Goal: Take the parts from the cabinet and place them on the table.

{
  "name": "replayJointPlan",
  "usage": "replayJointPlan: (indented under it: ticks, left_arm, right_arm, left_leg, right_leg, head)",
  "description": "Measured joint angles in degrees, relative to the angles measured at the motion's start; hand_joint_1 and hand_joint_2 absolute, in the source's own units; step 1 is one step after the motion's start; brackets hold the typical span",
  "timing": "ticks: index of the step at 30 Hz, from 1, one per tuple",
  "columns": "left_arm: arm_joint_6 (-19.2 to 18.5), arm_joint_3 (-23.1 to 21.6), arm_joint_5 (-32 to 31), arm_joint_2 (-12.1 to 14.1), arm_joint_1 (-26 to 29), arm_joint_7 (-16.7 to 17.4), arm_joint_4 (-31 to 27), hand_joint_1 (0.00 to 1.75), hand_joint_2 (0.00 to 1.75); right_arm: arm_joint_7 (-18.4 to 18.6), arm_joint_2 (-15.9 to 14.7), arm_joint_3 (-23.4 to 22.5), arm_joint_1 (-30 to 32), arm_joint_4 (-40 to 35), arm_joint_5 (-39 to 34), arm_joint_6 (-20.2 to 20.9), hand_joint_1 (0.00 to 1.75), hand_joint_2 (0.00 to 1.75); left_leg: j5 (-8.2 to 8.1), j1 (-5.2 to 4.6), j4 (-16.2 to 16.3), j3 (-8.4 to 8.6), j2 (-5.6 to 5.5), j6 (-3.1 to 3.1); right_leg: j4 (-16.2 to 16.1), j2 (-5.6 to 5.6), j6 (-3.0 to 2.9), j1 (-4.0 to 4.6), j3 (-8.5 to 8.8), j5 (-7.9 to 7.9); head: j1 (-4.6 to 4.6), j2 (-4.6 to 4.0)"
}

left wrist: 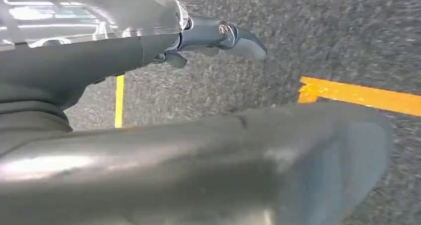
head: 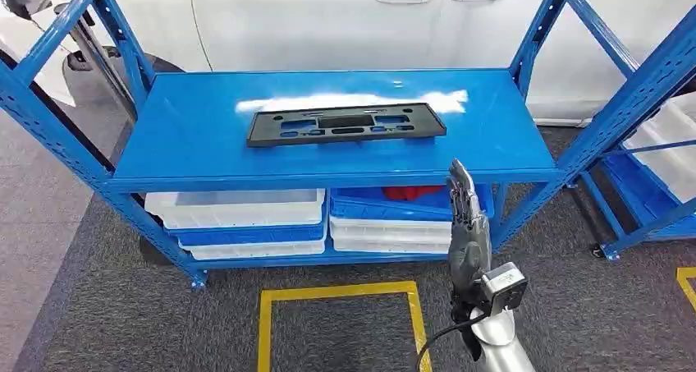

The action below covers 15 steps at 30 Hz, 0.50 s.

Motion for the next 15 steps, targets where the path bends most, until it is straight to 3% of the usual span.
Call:
replayJointPlan:
  ticks: [1, 2, 4, 6, 8, 10, 11, 12, 13, 15]
  left_arm:
    - [-0.1, 0.0, -0.1, 0.0, 0.1, 0.0, 0.0, 0.0, 0.0]
    - [-0.1, 0.0, -0.2, 0.0, 0.0, 0.0, 0.1, 0.0, 0.0]
    - [-0.1, 0.0, -0.3, 0.0, -0.3, 0.2, 0.2, 0.0, 0.0]
    - [0.1, 0.0, -0.5, 0.0, -0.3, 0.3, 0.2, 0.0, 0.0]
    - [0.1, 0.0, -0.6, -0.1, -0.3, 0.3, 0.2, 0.0, 0.0]
    - [0.3, 0.0, -0.6, 0.0, -0.3, 0.3, 0.2, 0.0, 0.0]
    - [0.4, 0.0, -0.6, 0.0, -0.3, 0.3, 0.2, 0.0, 0.0]
    - [0.5, 0.0, -0.6, 0.0, -0.2, 0.4, 0.2, 0.0, 0.0]
    - [0.6, 0.0, -0.6, 0.1, -0.1, 0.4, 0.2, 0.0, 0.0]
    - [0.6, 0.0, -0.6, 0.1, 0.0, 0.4, 0.2, 0.0, 0.0]
  right_arm:
    - [0.0, 0.0, -0.1, 0.0, 0.0, 0.0, 0.0, 0.0, 0.0]
    - [0.0, 0.0, -0.1, 0.0, 0.1, 0.0, -0.1, 0.0, 0.0]
    - [0.0, 0.0, -0.1, 0.2, 0.0, 0.0, -0.2, 0.0, 0.0]
    - [0.0, 0.0, -0.1, 0.2, 0.0, 0.0, -0.2, 0.0, 0.0]
    - [0.0, 0.0, -0.3, 0.1, -0.1, -0.1, -0.2, 0.0, 0.0]
    - [0.0, 0.1, -0.3, 0.2, 0.0, -0.1, -0.2, 0.0, 0.0]
    - [0.0, 0.1, -0.3, 0.2, 0.0, -0.1, -0.2, 0.0, 0.0]
    - [0.0, 0.1, -0.3, 0.2, 0.1, -0.1, -0.2, 0.0, 0.0]
    - [0.0, 0.2, -0.3, 0.2, 0.1, -0.1, -0.2, 0.0, 0.0]
    - [0.0, 0.2, -0.3, 0.2, 0.1, -0.1, -0.2, 0.0, 0.0]
  left_leg:
    - [-0.48, 0.09, -0.2, 0.28, 0.01, -0.18]
    - [-0.67, -0.06, -0.2, 0.46, -0.1, -0.51]
    - [-0.78, -0.14, 0.2, 0.85, 0.06, -1.17]
    - [-0.95, -0.25, 0.8, 0.81, 0.05, -1.54]
    - [-2.34, -0.04, 7.1, -2.28, 0.04, -2.12]
    - [-6.86, 0.41, 15.5, -7.59, 0.05, -2.82]
    - [-7.97, 0.56, 18.3, -9.7, 0.06, -3.09]
    - [-7.2, 0.75, 18.5, -10.61, 0.06, -3.35]
    - [-5.06, 0.93, 16.1, -10.23, 0.07, -3.4]
    - [1.98, 1.24, 6.3, -6.99, 0.1, -3.54]
  right_leg:
    - [-2.8, -0.07, -0.63, 0.36, 1.3, 0.69]
    - [-3.4, -0.17, -0.79, 0.6, 1.06, -1.67]
    - [-4.2, 0.03, -1.25, 0.66, 1.43, -0.19]
    - [-4.9, 0.12, -1.6, 0.04, 2.69, -0.39]
    - [-5.3, -0.02, -2.08, -0.09, 3.53, -0.67]
    - [-5.3, -0.04, -2.26, -0.09, 3.97, -1.26]
    - [-5.3, -0.02, -2.25, -0.1, 4.22, -1.53]
    - [-5.3, 0.04, -2.2, -0.17, 4.56, -1.83]
    - [-5.2, 0.14, -2.08, -0.26, 5.01, -2.14]
    - [-5.0, 0.2, -1.61, -0.47, 6.02, -2.92]
  head:
    - [0.02, 0.0]
    - [-0.02, 0.0]
    - [0.0, 0.0]
    - [0.0, 0.0]
    - [-0.02, 0.0]
    - [0.0, 0.0]
    - [0.0, 0.0]
    - [0.0, 0.0]
    - [0.0, 0.0]
    - [0.0, 0.0]
